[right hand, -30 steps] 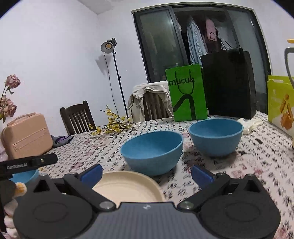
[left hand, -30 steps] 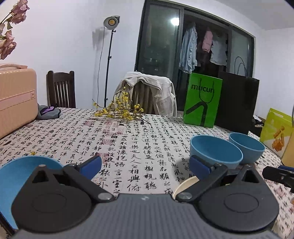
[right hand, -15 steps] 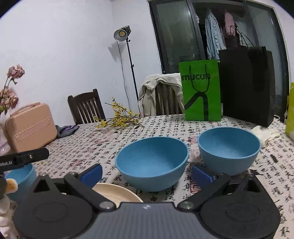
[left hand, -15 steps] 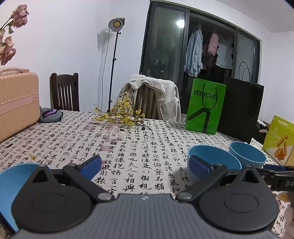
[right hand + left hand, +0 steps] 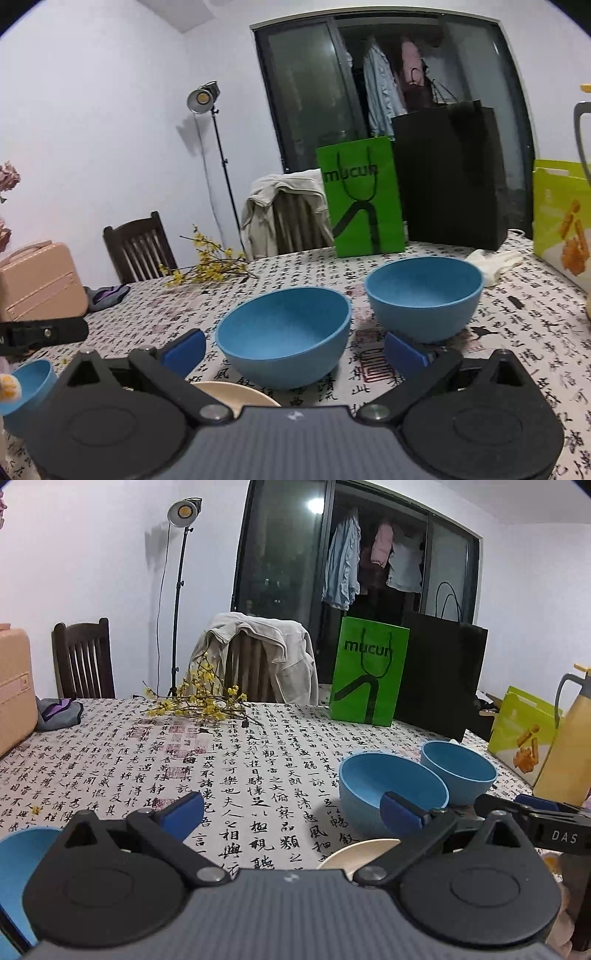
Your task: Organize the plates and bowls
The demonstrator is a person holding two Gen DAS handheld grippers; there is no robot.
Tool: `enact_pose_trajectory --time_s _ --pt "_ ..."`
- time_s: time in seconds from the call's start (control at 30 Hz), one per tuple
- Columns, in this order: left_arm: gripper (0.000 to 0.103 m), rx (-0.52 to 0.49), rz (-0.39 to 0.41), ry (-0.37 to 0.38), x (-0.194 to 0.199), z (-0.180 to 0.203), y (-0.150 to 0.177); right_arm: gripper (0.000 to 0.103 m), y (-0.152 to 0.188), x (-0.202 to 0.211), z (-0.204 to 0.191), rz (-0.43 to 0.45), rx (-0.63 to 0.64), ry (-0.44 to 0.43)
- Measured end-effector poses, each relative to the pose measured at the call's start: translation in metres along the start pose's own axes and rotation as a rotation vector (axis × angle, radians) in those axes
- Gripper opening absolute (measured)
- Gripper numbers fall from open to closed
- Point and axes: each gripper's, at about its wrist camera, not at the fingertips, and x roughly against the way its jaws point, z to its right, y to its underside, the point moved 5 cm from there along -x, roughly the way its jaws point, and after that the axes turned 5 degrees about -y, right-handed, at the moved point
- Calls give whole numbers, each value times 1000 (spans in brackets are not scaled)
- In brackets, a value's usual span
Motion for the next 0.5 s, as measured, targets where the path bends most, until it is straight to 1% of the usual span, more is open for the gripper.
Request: enact_pose_trajectory --time_s 0.13,0.23,0.4,0.5 --pt "103 15 3 -19 -1 -2 -3 103 -6 5 1 -4 -15 -28" --pt "103 22 -10 -22 -6 -3 -9 103 -11 2 1 -11 -8 -16" --pt "103 -3 -51 -2 -19 6 -20 103 -17 -8 5 -39 -26 2" --pt "103 -21 -88 19 -29 14 -24 103 -21 -16 8 -75 -52 -29"
